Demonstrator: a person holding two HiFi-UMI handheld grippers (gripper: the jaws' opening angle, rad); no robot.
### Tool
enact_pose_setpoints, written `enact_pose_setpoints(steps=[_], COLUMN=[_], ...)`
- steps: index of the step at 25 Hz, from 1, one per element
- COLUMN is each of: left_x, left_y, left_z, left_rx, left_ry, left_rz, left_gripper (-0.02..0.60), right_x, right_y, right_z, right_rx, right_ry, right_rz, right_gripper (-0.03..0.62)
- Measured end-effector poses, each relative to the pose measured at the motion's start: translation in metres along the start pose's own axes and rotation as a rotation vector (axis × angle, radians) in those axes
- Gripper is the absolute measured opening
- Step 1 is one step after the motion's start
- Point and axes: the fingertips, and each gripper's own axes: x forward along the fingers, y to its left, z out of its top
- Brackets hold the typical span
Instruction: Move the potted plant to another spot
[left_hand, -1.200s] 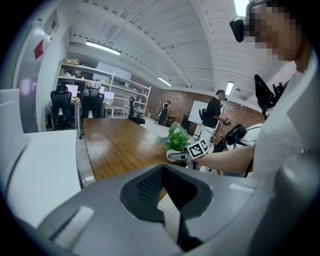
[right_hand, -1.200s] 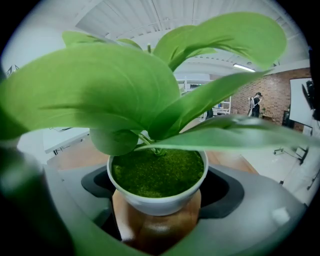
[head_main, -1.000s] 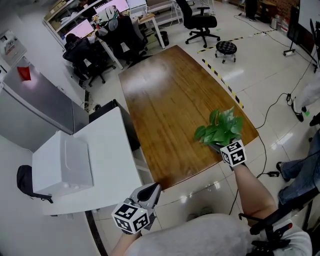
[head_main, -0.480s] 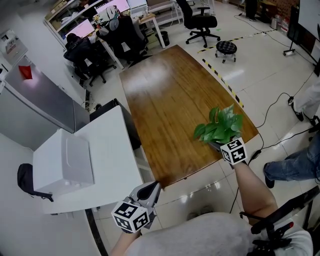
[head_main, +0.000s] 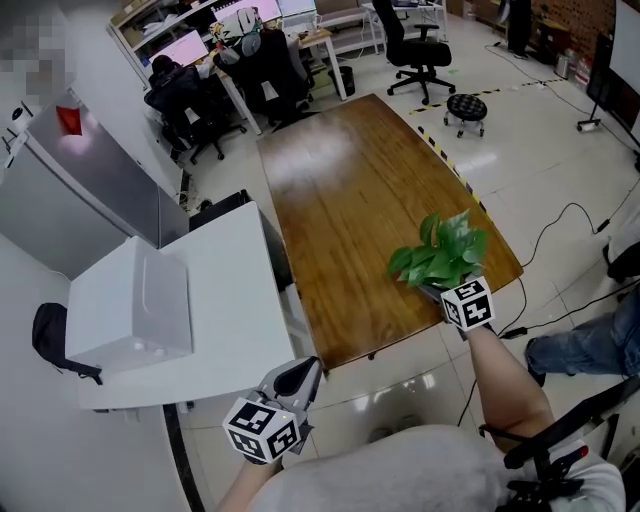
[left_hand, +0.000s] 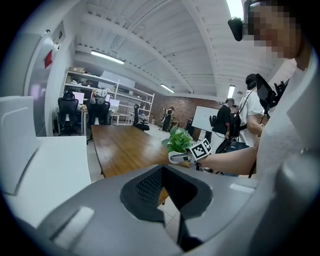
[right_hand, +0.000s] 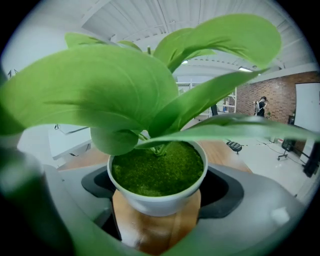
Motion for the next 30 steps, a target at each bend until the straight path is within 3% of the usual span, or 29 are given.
enact_pose_setpoints(steps=[12,30], left_x=[-0.061,-0.193], left_y=[0.016,0.057], left_z=[-0.024,-0.062], left_rx=[-0.062,-0.167], left_ry=[-0.051,-0.126], left_rz=[0.092,0.344], left_gripper=[-0.003,-0.003], right_x=[0.020,0.079], right_y=[0.079,0.270], right_z=[0.026,0.069], right_rx=[-0.088,-0.230], right_ry=[0.002,-0.007], right_rz=[0.103,0.368], right_gripper=[0.483,0.483])
